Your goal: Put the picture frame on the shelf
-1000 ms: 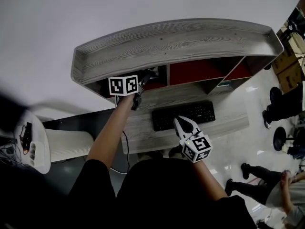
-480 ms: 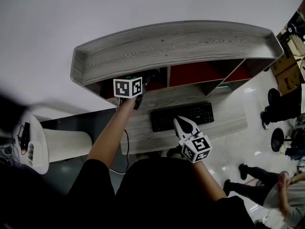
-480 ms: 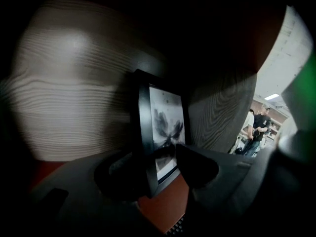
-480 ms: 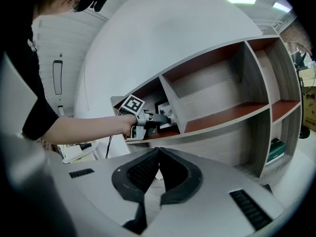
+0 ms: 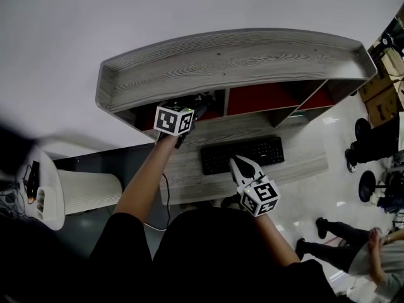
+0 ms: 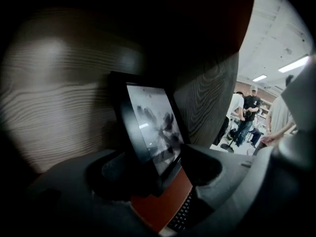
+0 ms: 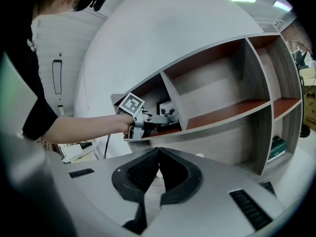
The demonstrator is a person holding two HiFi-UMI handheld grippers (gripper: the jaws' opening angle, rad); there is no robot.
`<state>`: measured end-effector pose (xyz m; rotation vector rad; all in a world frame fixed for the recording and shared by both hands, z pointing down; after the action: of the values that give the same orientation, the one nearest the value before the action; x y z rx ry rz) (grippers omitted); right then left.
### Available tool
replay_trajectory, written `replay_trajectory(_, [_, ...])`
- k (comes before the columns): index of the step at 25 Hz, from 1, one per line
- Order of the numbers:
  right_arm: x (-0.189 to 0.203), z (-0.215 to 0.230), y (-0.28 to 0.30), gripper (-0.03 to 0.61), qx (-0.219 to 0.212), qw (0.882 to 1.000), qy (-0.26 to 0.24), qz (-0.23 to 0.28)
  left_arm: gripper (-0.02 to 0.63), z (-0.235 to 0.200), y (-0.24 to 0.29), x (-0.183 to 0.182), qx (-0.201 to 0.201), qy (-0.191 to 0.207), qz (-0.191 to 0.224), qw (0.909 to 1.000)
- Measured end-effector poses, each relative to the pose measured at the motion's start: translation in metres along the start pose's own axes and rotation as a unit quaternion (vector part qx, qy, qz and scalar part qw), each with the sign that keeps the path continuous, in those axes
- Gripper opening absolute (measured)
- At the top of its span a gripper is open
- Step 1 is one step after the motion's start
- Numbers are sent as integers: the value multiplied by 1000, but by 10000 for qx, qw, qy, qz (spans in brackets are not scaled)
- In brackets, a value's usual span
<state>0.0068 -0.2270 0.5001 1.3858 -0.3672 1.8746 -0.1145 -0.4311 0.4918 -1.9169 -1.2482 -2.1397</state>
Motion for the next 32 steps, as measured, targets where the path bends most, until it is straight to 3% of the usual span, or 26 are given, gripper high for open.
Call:
replay_trajectory(3, [0, 0, 1, 11, 14, 10000, 9, -2, 316, 2, 1, 4, -27, 228, -165, 9996])
replay_trajectory(7, [1, 0, 2, 11, 25, 10000, 16, -7, 321, 1, 4, 3, -38, 248, -208, 9995])
replay_trajectory(14, [1, 1, 2, 11, 49, 10000, 26, 2, 319, -12, 9, -5, -531, 333, -24, 9980])
replay_trajectory(20, [3, 5, 1, 11, 81, 10000, 52, -11, 339, 0, 13, 9, -194, 720, -392, 9964])
replay_trajectory(32, [3, 4, 4, 11, 45, 10000, 49, -29, 336, -19, 26, 0, -719, 583, -509, 9944])
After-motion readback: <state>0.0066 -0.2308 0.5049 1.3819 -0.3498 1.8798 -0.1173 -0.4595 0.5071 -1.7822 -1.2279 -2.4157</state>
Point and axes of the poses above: the fingertips, and each gripper's own axes: y forward along the fingers, z to its right, x out of its underside, the point moved 2 cm from there along -y, backward along the fingers, and after that the axes turned 8 degrees about -x, right-handed, at the moved point
